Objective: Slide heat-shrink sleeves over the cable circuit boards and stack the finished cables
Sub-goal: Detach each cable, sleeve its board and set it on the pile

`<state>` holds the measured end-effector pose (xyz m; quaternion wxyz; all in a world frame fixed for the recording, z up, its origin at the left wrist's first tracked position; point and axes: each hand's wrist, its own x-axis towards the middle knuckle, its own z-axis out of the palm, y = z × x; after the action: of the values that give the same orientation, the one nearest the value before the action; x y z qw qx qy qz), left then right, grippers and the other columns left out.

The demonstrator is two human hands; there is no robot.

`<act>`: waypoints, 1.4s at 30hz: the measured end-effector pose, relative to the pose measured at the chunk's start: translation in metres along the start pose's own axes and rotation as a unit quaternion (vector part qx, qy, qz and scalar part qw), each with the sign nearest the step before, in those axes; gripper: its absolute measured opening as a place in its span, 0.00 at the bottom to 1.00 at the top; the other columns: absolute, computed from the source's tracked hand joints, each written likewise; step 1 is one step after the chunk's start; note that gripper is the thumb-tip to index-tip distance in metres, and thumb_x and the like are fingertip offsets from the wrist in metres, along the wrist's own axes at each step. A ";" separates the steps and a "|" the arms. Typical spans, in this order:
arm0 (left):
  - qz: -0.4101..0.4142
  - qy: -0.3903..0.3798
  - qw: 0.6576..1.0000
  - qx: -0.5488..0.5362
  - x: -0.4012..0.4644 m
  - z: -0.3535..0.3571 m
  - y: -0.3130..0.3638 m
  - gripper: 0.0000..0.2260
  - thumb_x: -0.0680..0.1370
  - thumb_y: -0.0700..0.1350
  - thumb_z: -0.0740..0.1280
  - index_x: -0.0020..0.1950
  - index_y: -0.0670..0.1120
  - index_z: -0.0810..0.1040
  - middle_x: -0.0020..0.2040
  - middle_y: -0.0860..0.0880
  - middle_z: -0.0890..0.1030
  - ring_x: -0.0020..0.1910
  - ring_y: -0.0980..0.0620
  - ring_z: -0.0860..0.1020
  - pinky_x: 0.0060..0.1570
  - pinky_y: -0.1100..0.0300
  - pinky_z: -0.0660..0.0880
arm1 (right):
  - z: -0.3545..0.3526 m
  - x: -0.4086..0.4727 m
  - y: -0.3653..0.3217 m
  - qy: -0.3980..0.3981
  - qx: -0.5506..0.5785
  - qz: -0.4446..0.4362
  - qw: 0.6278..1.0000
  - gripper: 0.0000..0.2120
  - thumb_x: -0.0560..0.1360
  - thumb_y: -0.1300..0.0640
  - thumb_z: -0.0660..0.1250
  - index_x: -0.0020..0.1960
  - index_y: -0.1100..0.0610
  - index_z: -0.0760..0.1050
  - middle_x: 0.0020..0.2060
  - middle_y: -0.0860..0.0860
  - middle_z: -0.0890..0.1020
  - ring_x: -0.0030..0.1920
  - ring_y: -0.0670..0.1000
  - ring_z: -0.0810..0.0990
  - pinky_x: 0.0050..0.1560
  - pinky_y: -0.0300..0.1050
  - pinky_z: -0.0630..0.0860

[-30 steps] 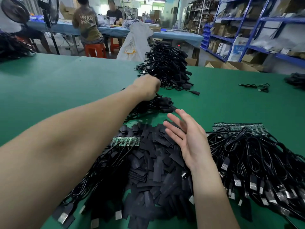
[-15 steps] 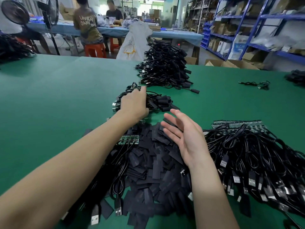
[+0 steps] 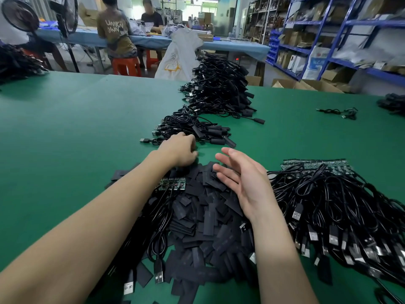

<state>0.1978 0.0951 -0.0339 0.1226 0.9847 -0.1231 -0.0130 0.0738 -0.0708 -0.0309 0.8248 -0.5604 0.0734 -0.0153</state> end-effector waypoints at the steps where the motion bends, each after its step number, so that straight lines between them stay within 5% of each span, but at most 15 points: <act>1: 0.005 -0.001 1.000 -0.008 -0.003 -0.002 -0.001 0.13 0.81 0.53 0.65 0.62 0.49 0.75 0.63 0.45 0.73 0.64 0.42 0.73 0.64 0.44 0.72 | 0.000 0.000 0.000 0.002 -0.004 0.001 1.000 0.09 0.82 0.55 0.65 0.56 0.55 0.82 0.47 0.51 0.88 0.46 0.51 0.88 0.48 0.42 0.84; 7: 0.025 0.011 0.998 -0.054 -0.034 -0.024 -0.003 0.10 0.82 0.52 0.63 0.57 0.49 0.78 0.55 0.48 0.82 0.52 0.47 0.78 0.55 0.54 0.76 | 0.008 0.004 0.009 0.036 -0.138 -0.028 0.989 0.07 0.79 0.54 0.68 0.48 0.52 0.84 0.41 0.47 0.88 0.36 0.45 0.80 0.36 0.37 0.75; 11: -0.001 0.039 0.999 -0.038 -0.063 -0.020 -0.007 0.12 0.83 0.55 0.61 0.45 0.51 0.75 0.45 0.48 0.80 0.47 0.46 0.77 0.49 0.54 0.75 | 0.020 0.006 0.022 0.030 -0.367 -0.101 0.924 0.07 0.76 0.48 0.70 0.41 0.47 0.84 0.34 0.37 0.84 0.37 0.39 0.81 0.38 0.32 0.73; 14: -0.033 0.023 0.999 0.003 -0.072 -0.008 -0.007 0.16 0.84 0.57 0.56 0.43 0.50 0.73 0.50 0.44 0.81 0.53 0.41 0.79 0.52 0.51 0.75 | 0.029 0.004 0.026 0.008 -0.454 -0.111 0.884 0.06 0.75 0.46 0.69 0.40 0.44 0.82 0.32 0.32 0.81 0.37 0.35 0.79 0.31 0.25 0.67; 19: -0.030 0.040 0.999 0.017 -0.075 -0.001 -0.009 0.17 0.84 0.59 0.55 0.48 0.52 0.78 0.53 0.44 0.82 0.56 0.41 0.79 0.45 0.55 0.70 | 0.033 0.003 0.027 0.002 -0.506 -0.114 0.855 0.05 0.73 0.45 0.70 0.43 0.44 0.83 0.33 0.37 0.83 0.41 0.38 0.81 0.42 0.38 0.76; 22: -0.046 0.050 0.997 -0.029 -0.076 0.000 -0.009 0.22 0.84 0.61 0.54 0.49 0.51 0.83 0.47 0.45 0.82 0.52 0.41 0.80 0.43 0.55 0.69 | 0.036 0.000 0.024 0.013 -0.502 -0.122 0.856 0.08 0.70 0.39 0.72 0.41 0.42 0.83 0.33 0.35 0.83 0.41 0.36 0.81 0.43 0.37 0.77; 26: -0.079 0.142 0.981 -0.105 -0.077 -0.008 -0.003 0.30 0.83 0.64 0.55 0.29 0.47 0.71 0.31 0.49 0.74 0.40 0.40 0.76 0.38 0.54 0.66 | 0.038 -0.001 0.019 -0.025 -0.415 -0.096 0.904 0.06 0.69 0.44 0.77 0.39 0.45 0.85 0.34 0.36 0.84 0.39 0.34 0.82 0.38 0.30 0.73; 30: -0.079 0.194 0.970 -0.122 -0.079 -0.009 0.001 0.32 0.82 0.66 0.54 0.29 0.45 0.74 0.30 0.49 0.76 0.37 0.42 0.75 0.37 0.54 0.66 | 0.038 -0.006 0.014 -0.076 -0.312 -0.033 0.947 0.03 0.70 0.52 0.79 0.41 0.49 0.86 0.38 0.43 0.87 0.43 0.40 0.85 0.46 0.36 0.77; 36: -0.057 0.222 0.946 -0.231 -0.077 -0.007 0.009 0.32 0.82 0.65 0.56 0.29 0.47 0.80 0.28 0.49 0.80 0.38 0.45 0.80 0.40 0.54 0.72 | 0.036 -0.009 0.004 -0.075 -0.261 0.006 0.962 0.03 0.70 0.51 0.79 0.42 0.50 0.87 0.33 0.42 0.85 0.29 0.35 0.77 0.28 0.26 0.67; 42: -0.015 0.252 0.922 -0.292 -0.074 -0.008 0.009 0.34 0.84 0.60 0.57 0.25 0.42 0.78 0.22 0.50 0.77 0.30 0.51 0.78 0.44 0.60 0.70 | 0.038 -0.010 0.001 -0.099 -0.180 0.071 0.976 0.12 0.66 0.52 0.81 0.47 0.54 0.86 0.40 0.48 0.87 0.38 0.44 0.83 0.32 0.33 0.74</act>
<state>0.1242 0.1071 -0.0239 0.4318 0.8777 -0.0636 0.1981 0.0688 -0.0343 -0.0175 0.7125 -0.6917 0.0327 0.1127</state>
